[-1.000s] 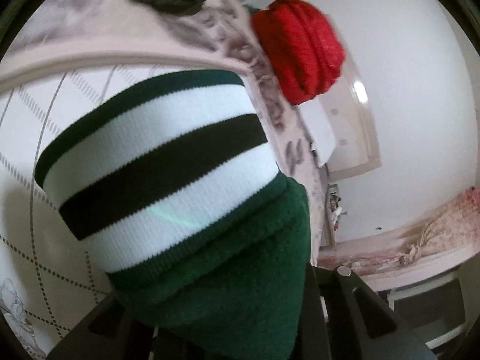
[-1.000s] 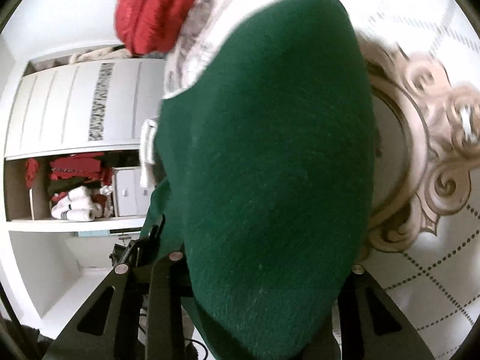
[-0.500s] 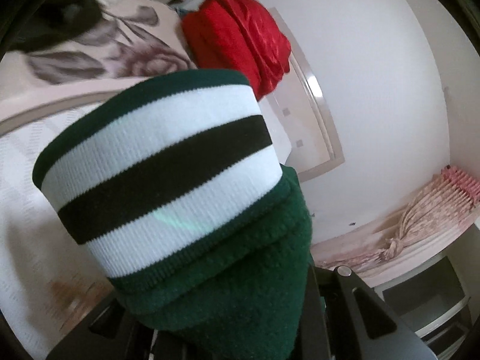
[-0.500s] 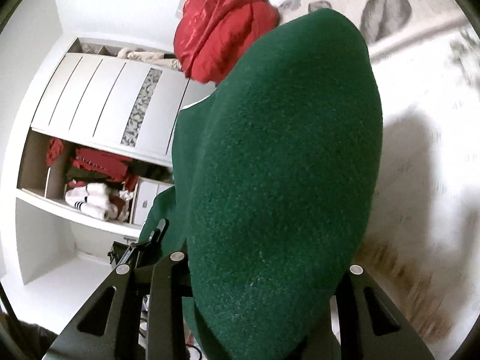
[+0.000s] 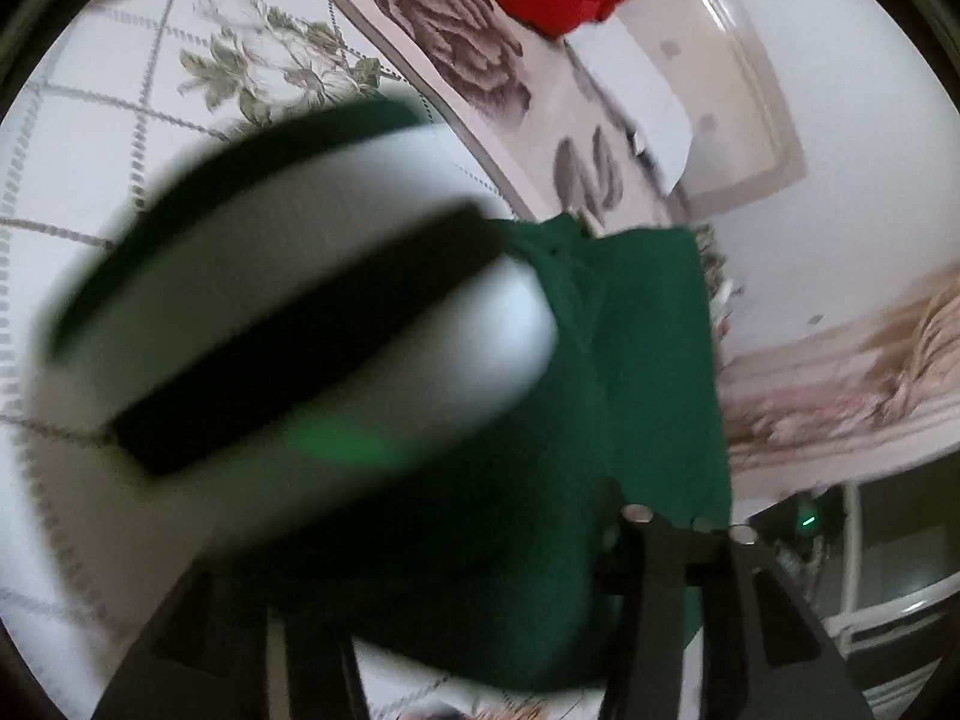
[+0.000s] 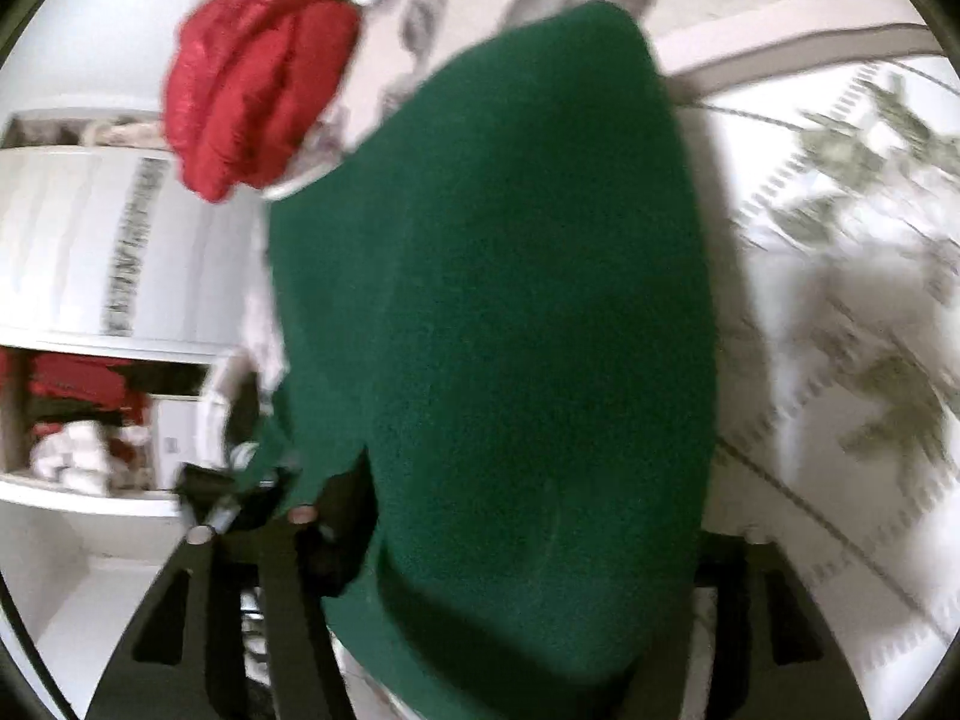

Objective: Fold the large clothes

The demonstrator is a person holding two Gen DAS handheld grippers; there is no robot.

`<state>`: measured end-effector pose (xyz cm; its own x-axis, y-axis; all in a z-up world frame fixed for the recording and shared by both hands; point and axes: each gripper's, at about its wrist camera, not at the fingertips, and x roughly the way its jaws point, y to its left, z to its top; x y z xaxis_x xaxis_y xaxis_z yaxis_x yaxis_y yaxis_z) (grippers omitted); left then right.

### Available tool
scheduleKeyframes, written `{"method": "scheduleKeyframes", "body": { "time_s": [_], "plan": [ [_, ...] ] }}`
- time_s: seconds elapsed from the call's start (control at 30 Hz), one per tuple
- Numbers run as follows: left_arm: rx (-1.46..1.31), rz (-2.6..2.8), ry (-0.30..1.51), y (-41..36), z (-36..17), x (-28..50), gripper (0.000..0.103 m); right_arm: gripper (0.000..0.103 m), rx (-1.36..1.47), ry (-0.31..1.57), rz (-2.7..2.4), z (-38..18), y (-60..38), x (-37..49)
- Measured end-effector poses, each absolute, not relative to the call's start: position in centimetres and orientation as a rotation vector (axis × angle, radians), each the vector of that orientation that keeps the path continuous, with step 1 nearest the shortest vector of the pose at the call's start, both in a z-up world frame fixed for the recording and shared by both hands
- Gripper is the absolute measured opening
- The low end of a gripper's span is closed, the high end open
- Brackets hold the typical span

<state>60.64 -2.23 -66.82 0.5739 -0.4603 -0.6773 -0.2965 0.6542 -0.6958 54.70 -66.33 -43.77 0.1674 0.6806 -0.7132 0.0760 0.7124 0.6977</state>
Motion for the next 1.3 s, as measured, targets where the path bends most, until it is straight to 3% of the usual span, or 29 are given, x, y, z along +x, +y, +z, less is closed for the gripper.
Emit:
{"method": "scheduleKeyframes", "body": {
  "time_s": [0.07, 0.17, 0.2, 0.23, 0.43, 0.93, 1.3],
  "plan": [
    [-0.781, -0.073, 1.003, -2.6, -65.3, 59.5, 0.059, 0.085, 0.589, 1.384, 0.387, -42.9, -66.5, 53.0],
    [-0.545, 0.012, 0.982, -4.8, -61.3, 57.0, 0.078, 0.098, 0.327, 1.332, 0.181, -39.2, -65.2, 49.6],
    [-0.479, 0.033, 0.976, -5.5, -60.1, 56.3, 0.097, 0.102, 0.225, 1.308, 0.085, -37.8, -64.6, 47.9],
    [-0.399, 0.055, 0.973, -6.4, -58.8, 55.3, 0.103, 0.103, 0.178, 1.294, 0.027, -36.5, -63.9, 46.5],
    [-0.118, 0.091, 0.937, -10.3, -51.1, 50.8, 0.103, 0.103, -0.030, 1.163, -0.179, -28.0, -59.6, 38.2],
    [-0.036, 0.024, 0.846, -11.9, -27.1, 35.7, 0.103, 0.103, -0.025, 0.936, -0.316, 0.4, -54.3, 16.9],
    [-0.030, 0.027, 0.794, -11.4, -17.3, 25.4, 0.103, 0.103, -0.011, 0.836, -0.295, 14.9, -51.3, 1.9]
  ]
}}
